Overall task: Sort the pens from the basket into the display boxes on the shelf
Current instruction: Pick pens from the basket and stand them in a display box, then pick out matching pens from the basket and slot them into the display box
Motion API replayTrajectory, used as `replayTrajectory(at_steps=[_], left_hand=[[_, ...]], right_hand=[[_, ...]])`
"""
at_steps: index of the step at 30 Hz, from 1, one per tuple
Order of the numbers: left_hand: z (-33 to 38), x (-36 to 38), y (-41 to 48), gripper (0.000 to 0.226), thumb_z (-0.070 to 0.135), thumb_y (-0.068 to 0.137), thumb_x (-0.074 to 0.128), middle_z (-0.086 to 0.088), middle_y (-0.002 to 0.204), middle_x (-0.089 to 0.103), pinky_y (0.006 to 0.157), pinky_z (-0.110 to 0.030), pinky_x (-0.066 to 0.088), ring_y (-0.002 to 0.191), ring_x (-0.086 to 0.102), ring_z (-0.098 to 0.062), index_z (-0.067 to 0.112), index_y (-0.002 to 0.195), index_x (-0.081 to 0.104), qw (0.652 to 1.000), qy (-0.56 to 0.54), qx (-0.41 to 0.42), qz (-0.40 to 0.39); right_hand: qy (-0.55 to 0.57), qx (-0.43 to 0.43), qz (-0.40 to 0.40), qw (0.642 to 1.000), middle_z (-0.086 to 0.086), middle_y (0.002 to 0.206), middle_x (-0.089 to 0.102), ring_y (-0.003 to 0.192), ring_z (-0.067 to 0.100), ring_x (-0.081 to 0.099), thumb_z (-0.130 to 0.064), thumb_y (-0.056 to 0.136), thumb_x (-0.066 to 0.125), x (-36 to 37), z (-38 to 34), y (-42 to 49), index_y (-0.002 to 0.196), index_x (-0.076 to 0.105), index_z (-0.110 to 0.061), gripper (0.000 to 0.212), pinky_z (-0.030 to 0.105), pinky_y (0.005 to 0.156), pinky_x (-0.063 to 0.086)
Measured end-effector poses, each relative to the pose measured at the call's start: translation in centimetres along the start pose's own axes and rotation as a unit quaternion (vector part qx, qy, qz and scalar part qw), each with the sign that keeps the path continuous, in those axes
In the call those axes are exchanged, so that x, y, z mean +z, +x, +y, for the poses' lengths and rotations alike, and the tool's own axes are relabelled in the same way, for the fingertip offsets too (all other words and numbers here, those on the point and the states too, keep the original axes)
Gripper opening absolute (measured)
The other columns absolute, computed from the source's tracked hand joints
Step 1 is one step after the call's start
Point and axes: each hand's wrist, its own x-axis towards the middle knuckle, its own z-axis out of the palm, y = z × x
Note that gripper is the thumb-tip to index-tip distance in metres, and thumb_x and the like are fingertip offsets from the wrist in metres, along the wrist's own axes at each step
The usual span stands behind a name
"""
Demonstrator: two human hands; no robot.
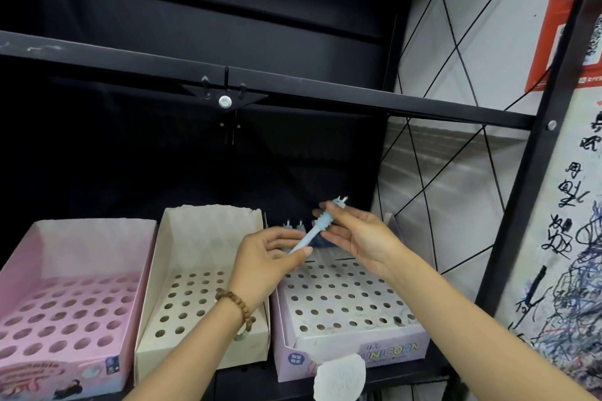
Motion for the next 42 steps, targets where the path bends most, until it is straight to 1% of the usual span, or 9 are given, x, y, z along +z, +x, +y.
replayTrajectory(at_steps=[4,6,8,12,21,28,32,37,42], left_hand=[[-1.2,-0.8,-0.3,0.033,0.036,0.080,0.070,0.028,0.103,0.065,0.082,0.000,0.040,0.101,0.056,0.014,0.042,0.110,0.059,0.986,0.148,0.080,0.000],[-2.1,-1.9,-0.6,0.052,0.052,0.080,0.061,0.039,0.127,0.037,0.097,0.003,0.023,0.117,0.030,0.026,0.047,0.127,0.041,0.955,0.278,0.106,-0.010],[-3.3,-2.6,-0.7,0.074,0.058,0.081,0.056,0.033,0.143,0.012,0.109,-0.009,0.011,0.131,0.010,0.017,0.039,0.144,0.021,0.931,0.351,0.093,-0.039],[-4.7,-3.0,-0.9,0.086,0.058,0.084,0.051,0.041,0.140,-0.020,0.099,0.002,-0.002,0.122,-0.015,0.031,0.038,0.146,-0.004,0.929,0.354,0.064,-0.089],[-5.1,-3.0,-0.8,0.085,0.061,0.080,0.051,0.049,0.133,-0.018,0.096,0.005,0.000,0.116,-0.013,0.037,0.043,0.145,-0.001,0.942,0.316,0.056,-0.103],[-5.2,-3.0,-0.7,0.088,0.067,0.075,0.047,0.049,0.134,-0.017,0.095,0.007,-0.002,0.121,-0.012,0.034,0.042,0.146,0.000,0.942,0.314,0.058,-0.105],[-5.0,-2.9,-0.7,0.089,0.064,0.077,0.050,0.043,0.141,-0.015,0.105,-0.005,0.003,0.126,-0.009,0.029,0.038,0.149,0.004,0.943,0.310,0.059,-0.108],[-2.8,-2.4,-2.6,0.080,0.056,0.083,0.053,0.022,0.151,0.010,0.115,-0.020,0.013,0.140,0.010,0.003,0.028,0.149,0.018,0.940,0.333,0.063,-0.049],[-1.3,0.5,-10.2,0.060,0.071,0.077,0.041,0.036,0.133,0.030,0.098,0.003,0.017,0.120,0.024,0.025,0.053,0.133,0.028,0.940,0.304,0.109,-0.111]], right_hand=[[-0.038,-0.038,0.056,0.997,0.010,0.106,0.071,0.095,0.017,0.070,-0.017,0.092,0.058,-1.7,-0.5,0.9,0.111,0.057,-0.004,0.024,0.023,0.075,0.058],[-0.071,-0.067,0.094,0.991,0.012,0.107,0.070,0.093,0.018,0.069,-0.015,0.093,0.057,-2.9,-0.6,1.5,0.111,0.057,-0.002,0.022,0.024,0.077,0.058],[-0.097,-0.095,0.109,0.985,0.010,0.102,0.070,0.087,0.016,0.070,-0.012,0.092,0.058,-3.8,-0.3,2.2,0.105,0.061,-0.005,0.015,0.025,0.078,0.058],[-0.155,-0.125,0.088,0.976,0.005,0.091,0.069,0.080,0.009,0.069,-0.009,0.091,0.059,-3.6,1.2,3.8,0.095,0.063,-0.015,0.007,0.018,0.070,0.056],[-0.242,-0.067,0.014,0.968,0.005,0.095,0.066,0.094,0.021,0.065,-0.008,0.091,0.060,-2.6,5.0,6.4,0.100,0.061,-0.015,0.011,0.024,0.078,0.057],[-0.263,-0.003,-0.042,0.964,0.015,0.111,0.067,0.089,0.013,0.068,-0.008,0.092,0.058,-2.9,6.4,6.4,0.115,0.060,-0.007,0.023,0.020,0.073,0.057],[-0.233,0.010,-0.010,0.972,0.007,0.110,0.066,0.094,0.013,0.067,-0.013,0.094,0.056,-3.0,6.1,5.2,0.130,0.051,-0.010,0.037,0.019,0.075,0.056],[-0.247,-0.014,0.022,0.969,0.007,0.123,0.062,0.104,0.015,0.065,-0.019,0.096,0.052,-3.9,2.7,0.1,0.132,0.049,-0.016,0.036,0.023,0.081,0.055],[-0.233,0.001,-0.028,0.972,-0.003,0.115,0.069,0.103,0.014,0.067,-0.029,0.092,0.056,-6.2,0.5,-10.5,0.123,0.058,-0.024,0.031,0.022,0.078,0.056]])
